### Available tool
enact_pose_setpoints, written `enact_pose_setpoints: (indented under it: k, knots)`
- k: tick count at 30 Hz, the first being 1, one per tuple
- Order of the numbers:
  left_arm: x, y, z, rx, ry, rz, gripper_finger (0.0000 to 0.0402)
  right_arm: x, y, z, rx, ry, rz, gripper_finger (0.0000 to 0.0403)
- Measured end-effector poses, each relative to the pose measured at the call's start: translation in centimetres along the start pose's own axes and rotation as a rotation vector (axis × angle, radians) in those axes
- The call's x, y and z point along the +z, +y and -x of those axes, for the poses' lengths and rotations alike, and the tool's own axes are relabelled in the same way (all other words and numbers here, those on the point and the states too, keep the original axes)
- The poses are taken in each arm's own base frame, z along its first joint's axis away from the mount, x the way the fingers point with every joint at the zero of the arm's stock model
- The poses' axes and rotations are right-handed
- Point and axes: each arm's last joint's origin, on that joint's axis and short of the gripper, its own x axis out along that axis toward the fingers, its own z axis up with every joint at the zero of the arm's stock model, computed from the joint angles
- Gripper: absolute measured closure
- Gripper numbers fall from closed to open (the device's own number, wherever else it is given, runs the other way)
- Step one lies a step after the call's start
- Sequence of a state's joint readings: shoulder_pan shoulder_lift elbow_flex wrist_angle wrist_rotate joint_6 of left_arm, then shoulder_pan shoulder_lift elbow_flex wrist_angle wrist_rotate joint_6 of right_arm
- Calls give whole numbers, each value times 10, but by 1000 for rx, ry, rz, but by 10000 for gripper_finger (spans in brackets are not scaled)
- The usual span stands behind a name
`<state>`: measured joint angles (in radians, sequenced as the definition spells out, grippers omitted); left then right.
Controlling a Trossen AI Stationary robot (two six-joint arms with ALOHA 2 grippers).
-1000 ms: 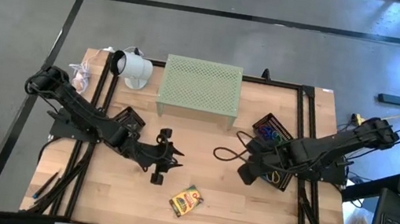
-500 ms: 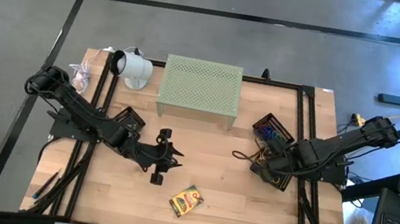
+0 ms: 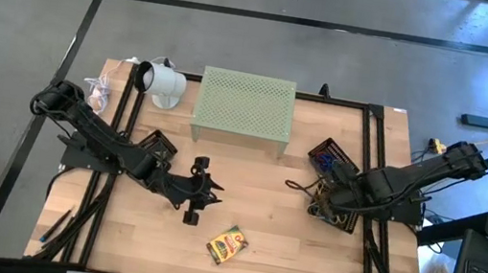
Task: Pick & Place Office Desk Supplies
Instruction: Put the yellow rubber band into the bottom right black bin
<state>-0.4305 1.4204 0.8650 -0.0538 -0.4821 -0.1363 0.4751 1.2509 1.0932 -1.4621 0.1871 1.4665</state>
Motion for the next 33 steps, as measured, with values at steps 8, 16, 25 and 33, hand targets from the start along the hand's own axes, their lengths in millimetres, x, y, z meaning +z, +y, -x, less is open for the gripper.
enact_pose_setpoints:
  k: [8, 16, 25, 33]
  knots:
    - [-1, 0, 0, 1, 5, -2, 263, 9, 28, 19, 297, -149, 113, 403]
    - [-1, 0, 0, 1, 13, -7, 263, 16, 32, 44, 382, -234, 158, 403]
    - [-5, 1, 0, 5, 50, 10, 263, 12, 27, 42, 334, -132, 158, 403]
    - [-13, 1, -1, 7, 67, 5, 263, 7, 10, 37, 177, 18, 83, 403]
